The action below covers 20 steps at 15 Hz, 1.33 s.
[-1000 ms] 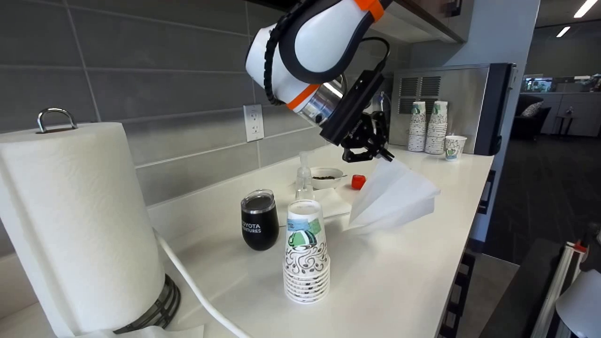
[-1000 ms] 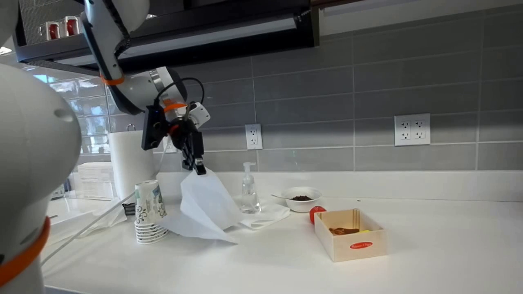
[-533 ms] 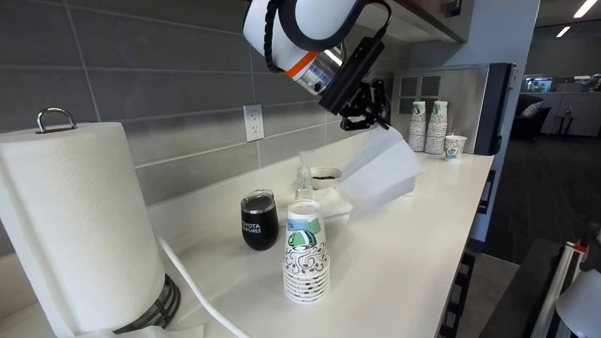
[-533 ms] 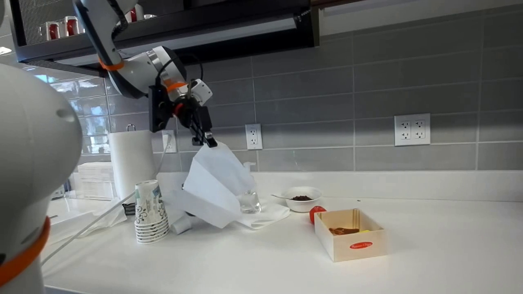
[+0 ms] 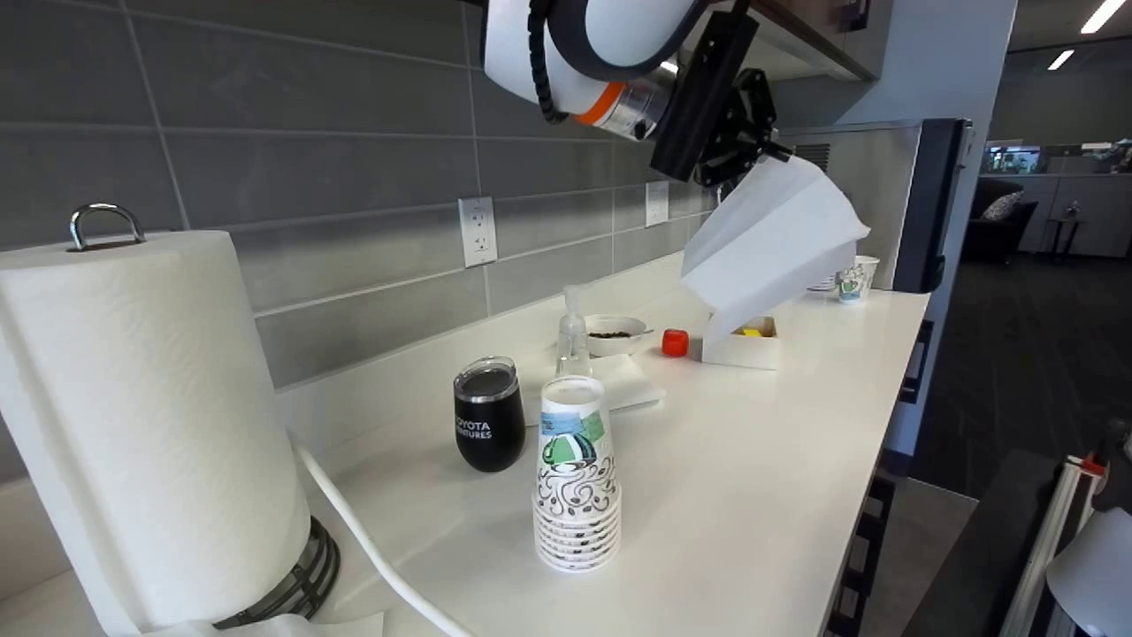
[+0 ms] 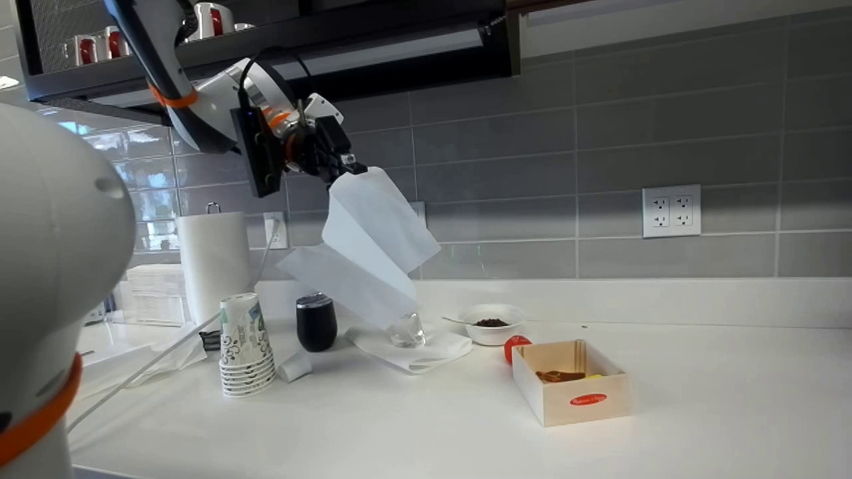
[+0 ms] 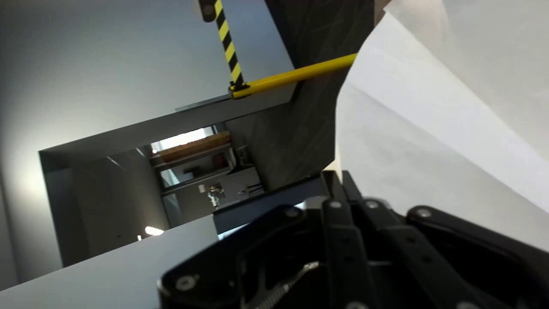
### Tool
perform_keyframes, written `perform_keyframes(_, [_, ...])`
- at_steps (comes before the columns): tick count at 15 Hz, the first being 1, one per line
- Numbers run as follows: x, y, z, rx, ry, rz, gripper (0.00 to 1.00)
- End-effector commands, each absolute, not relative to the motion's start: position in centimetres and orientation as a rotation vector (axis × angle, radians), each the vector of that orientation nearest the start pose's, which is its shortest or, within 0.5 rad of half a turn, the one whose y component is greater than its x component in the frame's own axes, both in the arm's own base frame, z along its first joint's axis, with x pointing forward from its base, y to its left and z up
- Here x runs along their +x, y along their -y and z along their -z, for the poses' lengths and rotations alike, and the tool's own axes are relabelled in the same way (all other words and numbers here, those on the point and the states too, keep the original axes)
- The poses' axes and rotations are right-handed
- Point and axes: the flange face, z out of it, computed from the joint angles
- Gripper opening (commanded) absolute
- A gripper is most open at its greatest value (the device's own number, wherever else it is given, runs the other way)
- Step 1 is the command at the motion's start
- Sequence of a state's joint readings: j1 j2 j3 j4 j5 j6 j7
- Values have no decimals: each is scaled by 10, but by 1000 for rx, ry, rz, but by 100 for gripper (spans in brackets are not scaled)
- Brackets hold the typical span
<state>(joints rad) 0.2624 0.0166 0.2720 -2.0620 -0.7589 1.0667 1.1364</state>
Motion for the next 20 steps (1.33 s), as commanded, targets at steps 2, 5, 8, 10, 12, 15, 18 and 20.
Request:
perform_keyframes(2, [417,-143,-419,1709,513,63,0])
perform_keyframes(5, [412,-156,-381,1750,424,115,0])
perform_keyframes(8, [407,-171,-337,1797,320,162,0])
perform_keyframes(10, [406,-183,-310,1835,260,177,0])
perform_keyframes(12, [405,-198,-284,1893,207,181,0])
perform_keyframes(15, [409,-218,-259,2001,169,157,0])
perform_keyframes(18, [416,-232,-247,2091,160,103,0])
perform_keyframes(20, [421,-236,-248,2127,161,70,0])
